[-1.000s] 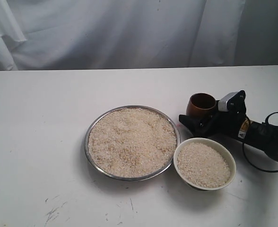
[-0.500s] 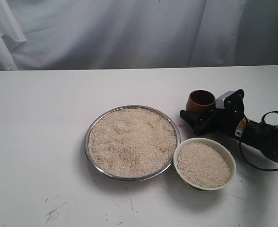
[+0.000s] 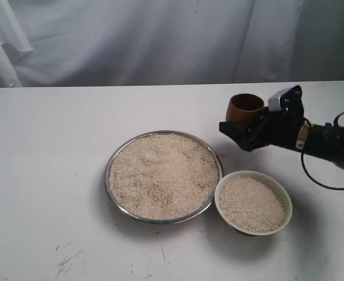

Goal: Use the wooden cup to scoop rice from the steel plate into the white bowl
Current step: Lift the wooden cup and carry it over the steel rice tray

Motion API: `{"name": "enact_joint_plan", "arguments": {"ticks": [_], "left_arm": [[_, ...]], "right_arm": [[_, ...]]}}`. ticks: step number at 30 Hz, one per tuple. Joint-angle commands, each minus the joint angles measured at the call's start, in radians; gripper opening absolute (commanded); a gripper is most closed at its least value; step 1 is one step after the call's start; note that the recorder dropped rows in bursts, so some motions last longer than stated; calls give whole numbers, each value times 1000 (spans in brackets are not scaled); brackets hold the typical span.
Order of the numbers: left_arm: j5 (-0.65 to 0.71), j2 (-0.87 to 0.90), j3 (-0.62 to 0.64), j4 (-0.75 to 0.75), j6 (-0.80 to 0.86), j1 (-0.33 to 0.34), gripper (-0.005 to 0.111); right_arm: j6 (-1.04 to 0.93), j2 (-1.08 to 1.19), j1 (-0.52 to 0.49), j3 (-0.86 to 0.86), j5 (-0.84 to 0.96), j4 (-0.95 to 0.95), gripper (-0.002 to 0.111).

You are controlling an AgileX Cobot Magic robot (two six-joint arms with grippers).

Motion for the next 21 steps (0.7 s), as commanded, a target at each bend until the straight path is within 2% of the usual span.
{"name": "enact_joint_plan", "arguments": {"ticks": [1, 5, 10, 17, 21], "left_arm": [[-6, -5, 5, -1, -3, -2, 0], [-6, -5, 5, -1, -3, -2, 0], [-6, -5, 5, -1, -3, -2, 0], [-6, -5, 5, -1, -3, -2, 0], [-6, -5, 5, -1, -3, -2, 0]], "right_arm": [[173, -142, 12, 2, 190, -23, 0], [237, -243, 12, 2, 268, -65, 0], [443, -357, 27, 14, 406, -157, 0], [414, -497, 67, 129, 485, -30, 0], [389, -567, 113, 170, 528, -19, 0]]}}
